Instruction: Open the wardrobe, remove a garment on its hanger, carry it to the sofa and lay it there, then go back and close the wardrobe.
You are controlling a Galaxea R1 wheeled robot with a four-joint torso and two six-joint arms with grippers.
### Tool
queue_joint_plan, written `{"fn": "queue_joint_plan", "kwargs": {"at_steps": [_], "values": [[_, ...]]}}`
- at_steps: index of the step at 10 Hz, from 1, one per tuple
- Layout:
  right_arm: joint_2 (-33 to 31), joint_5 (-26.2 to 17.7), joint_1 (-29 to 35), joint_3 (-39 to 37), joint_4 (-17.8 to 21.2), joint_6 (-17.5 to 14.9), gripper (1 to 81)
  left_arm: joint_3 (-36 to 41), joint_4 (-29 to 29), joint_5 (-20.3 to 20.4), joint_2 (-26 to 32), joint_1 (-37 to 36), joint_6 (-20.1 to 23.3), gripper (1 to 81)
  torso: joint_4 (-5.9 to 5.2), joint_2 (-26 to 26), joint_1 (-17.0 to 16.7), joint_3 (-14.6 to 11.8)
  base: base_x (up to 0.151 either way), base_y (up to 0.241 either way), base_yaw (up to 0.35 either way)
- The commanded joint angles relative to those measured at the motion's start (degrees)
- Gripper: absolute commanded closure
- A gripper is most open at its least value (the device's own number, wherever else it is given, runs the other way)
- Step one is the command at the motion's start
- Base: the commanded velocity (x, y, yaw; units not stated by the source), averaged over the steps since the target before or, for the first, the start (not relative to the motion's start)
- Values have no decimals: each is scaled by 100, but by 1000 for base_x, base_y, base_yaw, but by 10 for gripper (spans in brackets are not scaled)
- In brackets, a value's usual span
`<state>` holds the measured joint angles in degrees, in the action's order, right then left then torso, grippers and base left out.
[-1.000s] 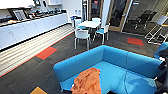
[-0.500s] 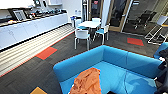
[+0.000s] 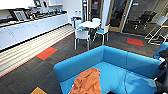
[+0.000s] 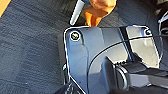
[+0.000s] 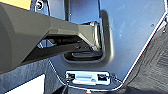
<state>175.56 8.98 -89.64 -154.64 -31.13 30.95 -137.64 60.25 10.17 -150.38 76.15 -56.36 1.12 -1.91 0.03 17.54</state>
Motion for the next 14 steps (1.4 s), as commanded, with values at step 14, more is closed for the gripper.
{"fn": "queue_joint_plan", "kwargs": {"at_steps": [14], "values": [[79, -389, 81, -57, -15, -19, 10, -1846, 277, 390, -1750, 730, 178, 10, 0, -11, -3, -13, -23, 0, 0]]}}
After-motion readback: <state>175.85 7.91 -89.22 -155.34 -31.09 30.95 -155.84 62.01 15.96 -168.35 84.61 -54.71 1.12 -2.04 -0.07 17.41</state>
